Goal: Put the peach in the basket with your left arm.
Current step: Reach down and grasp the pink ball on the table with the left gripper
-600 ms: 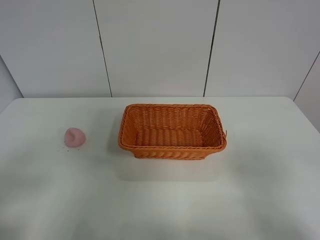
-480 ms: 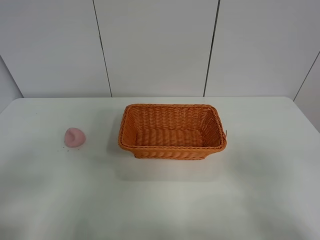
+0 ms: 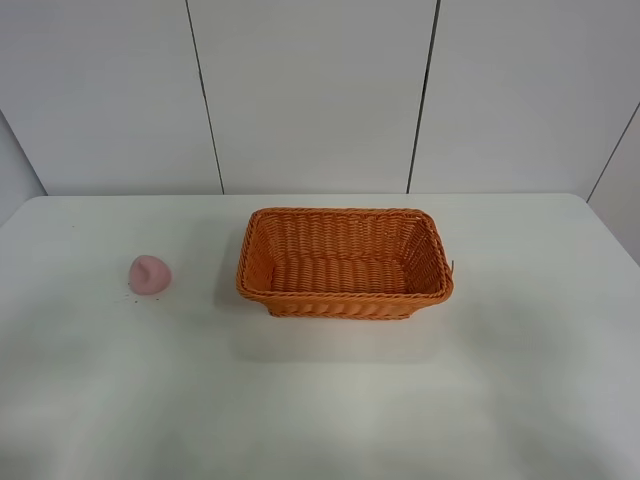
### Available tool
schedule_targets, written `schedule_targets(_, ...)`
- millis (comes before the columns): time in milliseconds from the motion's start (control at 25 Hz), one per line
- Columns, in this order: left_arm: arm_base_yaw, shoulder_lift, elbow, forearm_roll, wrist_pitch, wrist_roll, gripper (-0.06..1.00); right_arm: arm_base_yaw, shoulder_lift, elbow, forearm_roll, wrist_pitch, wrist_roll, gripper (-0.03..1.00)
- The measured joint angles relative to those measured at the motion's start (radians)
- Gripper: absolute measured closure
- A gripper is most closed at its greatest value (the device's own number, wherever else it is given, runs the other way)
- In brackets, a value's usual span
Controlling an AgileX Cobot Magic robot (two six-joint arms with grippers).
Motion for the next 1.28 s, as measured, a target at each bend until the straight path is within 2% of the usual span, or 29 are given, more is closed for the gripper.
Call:
schedule_targets(280, 0.000, 0.463, -0.241, 0.000, -0.045, 0.044, 0.05, 0.000, 0.000, 0.000, 0.000, 0.000, 0.000, 0.27)
schedule_targets(680, 0.000, 1.196, -0.565, 0.000, -0.203, 0.048, 0.05, 0.000, 0.000, 0.000, 0.000, 0.000, 0.000, 0.27)
schedule_targets(840, 0.000, 1.441, -0.687, -0.026, -0.226, 0.048, 0.05, 0.000, 0.000, 0.000, 0.000, 0.000, 0.000, 0.27)
schedule_targets(1080, 0.000, 1.735, -0.826, -0.039, -0.247, 0.049, 0.05, 0.000, 0.000, 0.000, 0.000, 0.000, 0.000, 0.27)
schedule_targets(1280, 0.000, 1.897, -0.880, -0.059, -0.292, 0.049, 0.05, 0.000, 0.000, 0.000, 0.000, 0.000, 0.000, 0.27)
